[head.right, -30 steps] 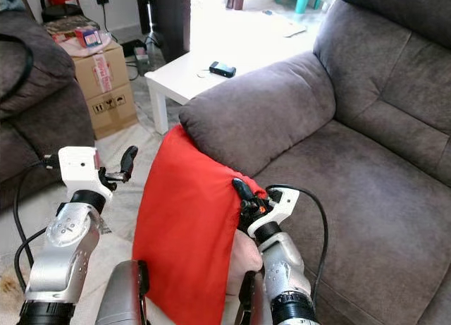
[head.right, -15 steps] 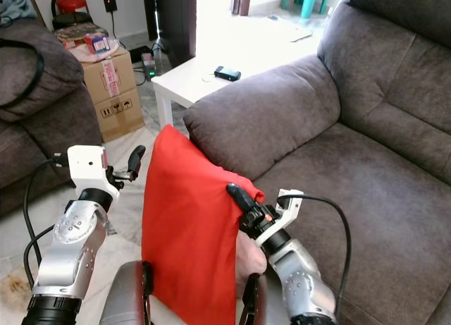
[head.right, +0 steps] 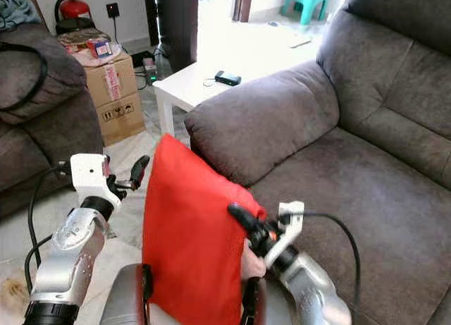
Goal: Move the pillow to the sofa from floor
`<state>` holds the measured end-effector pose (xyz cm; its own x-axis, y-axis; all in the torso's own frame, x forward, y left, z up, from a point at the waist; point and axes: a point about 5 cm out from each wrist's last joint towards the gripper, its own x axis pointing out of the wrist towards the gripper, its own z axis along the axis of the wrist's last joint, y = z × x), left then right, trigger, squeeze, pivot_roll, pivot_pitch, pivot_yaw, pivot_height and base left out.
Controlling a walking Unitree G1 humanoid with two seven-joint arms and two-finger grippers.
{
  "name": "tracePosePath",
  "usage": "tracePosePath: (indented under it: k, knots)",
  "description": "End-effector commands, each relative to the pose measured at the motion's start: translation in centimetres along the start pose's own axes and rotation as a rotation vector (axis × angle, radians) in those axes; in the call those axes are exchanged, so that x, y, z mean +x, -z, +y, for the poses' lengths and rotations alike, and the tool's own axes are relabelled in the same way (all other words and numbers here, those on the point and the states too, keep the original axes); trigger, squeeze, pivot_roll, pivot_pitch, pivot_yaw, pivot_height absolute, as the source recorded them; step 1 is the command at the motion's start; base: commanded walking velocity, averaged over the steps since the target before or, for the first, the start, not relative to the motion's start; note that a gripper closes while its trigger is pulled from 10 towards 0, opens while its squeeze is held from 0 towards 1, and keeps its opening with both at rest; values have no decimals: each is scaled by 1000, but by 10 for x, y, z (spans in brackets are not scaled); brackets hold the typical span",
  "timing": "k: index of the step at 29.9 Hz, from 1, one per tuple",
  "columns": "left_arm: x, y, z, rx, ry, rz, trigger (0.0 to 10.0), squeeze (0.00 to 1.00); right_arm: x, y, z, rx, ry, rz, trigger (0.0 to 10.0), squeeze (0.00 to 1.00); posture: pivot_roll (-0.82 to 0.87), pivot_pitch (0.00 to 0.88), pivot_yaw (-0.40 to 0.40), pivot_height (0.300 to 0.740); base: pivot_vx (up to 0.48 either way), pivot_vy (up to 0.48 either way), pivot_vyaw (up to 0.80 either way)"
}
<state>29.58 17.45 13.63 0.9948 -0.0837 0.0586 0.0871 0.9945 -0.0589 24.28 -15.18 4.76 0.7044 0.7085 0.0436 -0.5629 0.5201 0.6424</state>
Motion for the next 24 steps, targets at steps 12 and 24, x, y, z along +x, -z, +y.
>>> tracePosePath:
  k: [12, 24]
  knots:
    - [-1, -4, -14, 5, 42, -21, 10000, 0, 17, -36, -9, -135, 181, -225, 10000, 0, 135, 0, -121, 566, 0, 0, 0]
    - [0, -6, -15, 15, 53, -27, 10000, 0, 25, -29, -3, -122, 168, -224, 10000, 0, 135, 0, -113, 640, 0, 0, 0]
